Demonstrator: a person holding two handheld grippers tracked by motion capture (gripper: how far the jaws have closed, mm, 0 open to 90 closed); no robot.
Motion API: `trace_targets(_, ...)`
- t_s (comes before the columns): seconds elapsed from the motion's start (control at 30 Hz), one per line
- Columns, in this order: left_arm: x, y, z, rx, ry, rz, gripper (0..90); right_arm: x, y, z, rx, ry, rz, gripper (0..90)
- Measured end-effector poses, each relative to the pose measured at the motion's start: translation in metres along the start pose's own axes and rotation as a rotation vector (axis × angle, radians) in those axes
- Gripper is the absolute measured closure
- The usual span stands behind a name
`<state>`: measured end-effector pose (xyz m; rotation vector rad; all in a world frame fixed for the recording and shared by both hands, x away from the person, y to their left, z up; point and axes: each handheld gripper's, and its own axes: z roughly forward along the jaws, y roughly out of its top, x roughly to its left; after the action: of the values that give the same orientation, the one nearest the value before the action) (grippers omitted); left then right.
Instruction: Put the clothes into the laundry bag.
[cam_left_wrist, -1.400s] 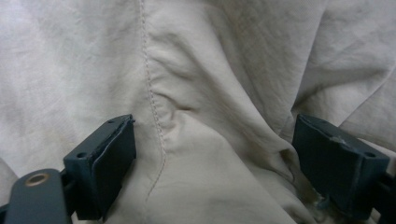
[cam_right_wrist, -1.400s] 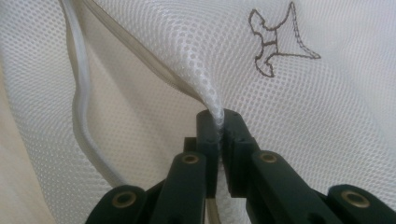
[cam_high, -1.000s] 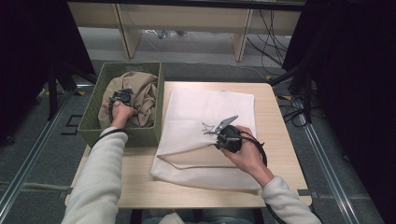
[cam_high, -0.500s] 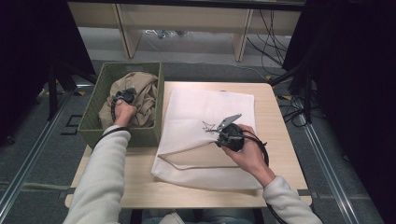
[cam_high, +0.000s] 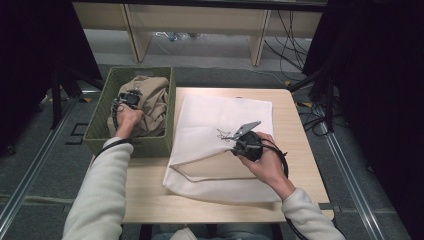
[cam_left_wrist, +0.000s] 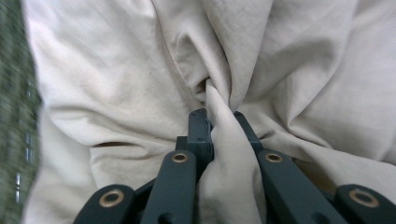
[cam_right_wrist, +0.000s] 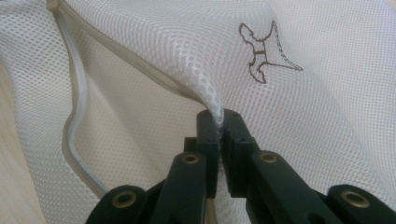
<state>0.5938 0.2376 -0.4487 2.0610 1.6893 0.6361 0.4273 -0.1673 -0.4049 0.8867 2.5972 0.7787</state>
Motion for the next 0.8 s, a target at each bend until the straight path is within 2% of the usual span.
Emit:
trace_targets(0.07,0.002,0.003,-0.012,-0.065,0.021,0.032,81.3,-0.002,0.000,0.000,-0.004,-0.001,-0.018,87.4)
trace_targets(0.1,0.002,0.003,-0.012,-0.065,0.021,0.032,81.4,-0.002,0.000,0.000,-0.004,-0.001,-0.018,87.4)
trace_targets(0.13,0.002,0.004,-0.021,-0.113,0.021,0.034,81.4,0.000,0.000,-0.001,-0.002,0.001,0.007,87.5)
trace_targets(0.17,0.002,0.005,-0.030,-0.171,0.030,0.046,81.4,-0.001,0.000,0.000,-0.027,-0.005,0.005,87.5)
trace_targets(0.2,0.002,0.005,-0.037,-0.208,0.039,0.063,81.4,-0.001,0.000,0.000,-0.030,-0.014,-0.001,87.5)
trace_targets(0.23,0.001,0.006,-0.043,-0.246,0.048,0.074,81.4,-0.001,0.000,-0.003,-0.012,-0.001,0.017,87.5)
trace_targets(0.33,-0.003,0.004,-0.062,-0.345,0.071,0.116,81.4,-0.002,0.000,-0.002,-0.042,-0.019,0.016,87.6)
trace_targets(0.37,-0.003,0.004,-0.062,-0.345,0.071,0.116,81.5,-0.002,0.000,-0.002,-0.042,-0.019,0.016,87.6)
trace_targets(0.4,-0.006,0.002,-0.071,-0.391,0.065,0.116,81.5,-0.002,0.000,-0.005,-0.036,-0.015,0.031,87.7)
trace_targets(0.43,-0.008,0.000,-0.077,-0.417,0.065,0.123,81.5,-0.002,0.000,-0.004,-0.063,-0.029,0.018,87.8)
trace_targets(0.47,-0.009,-0.002,-0.082,-0.450,0.054,0.113,81.5,-0.002,0.000,-0.007,-0.062,-0.023,0.044,87.9)
trace_targets(0.5,-0.010,-0.004,-0.091,-0.492,0.043,0.102,81.5,-0.003,0.000,-0.008,-0.099,-0.042,0.025,88.0)
trace_targets(0.53,-0.010,-0.006,-0.096,-0.519,0.055,0.107,81.5,-0.002,0.000,-0.010,-0.110,-0.043,0.030,88.0)
trace_targets(0.57,-0.010,-0.006,-0.096,-0.519,0.055,0.107,81.5,-0.002,0.000,-0.010,-0.110,-0.043,0.030,88.0)
trace_targets(0.6,-0.009,-0.007,-0.108,-0.567,0.061,0.110,81.5,-0.004,0.002,-0.014,-0.128,-0.054,0.002,88.1)
trace_targets(0.63,-0.009,-0.008,-0.113,-0.591,0.071,0.115,81.5,-0.004,0.002,-0.015,-0.134,-0.058,0.024,88.0)
trace_targets(0.67,-0.009,-0.008,-0.113,-0.591,0.071,0.115,81.5,-0.004,0.002,-0.015,-0.134,-0.058,0.024,88.0)
trace_targets(0.73,-0.009,-0.008,-0.125,-0.639,0.065,0.120,81.5,-0.003,0.002,-0.016,-0.164,-0.075,0.028,88.0)
trace_targets(0.8,-0.008,-0.008,-0.136,-0.680,0.054,0.125,81.5,-0.004,0.003,-0.019,-0.160,-0.063,0.031,88.0)
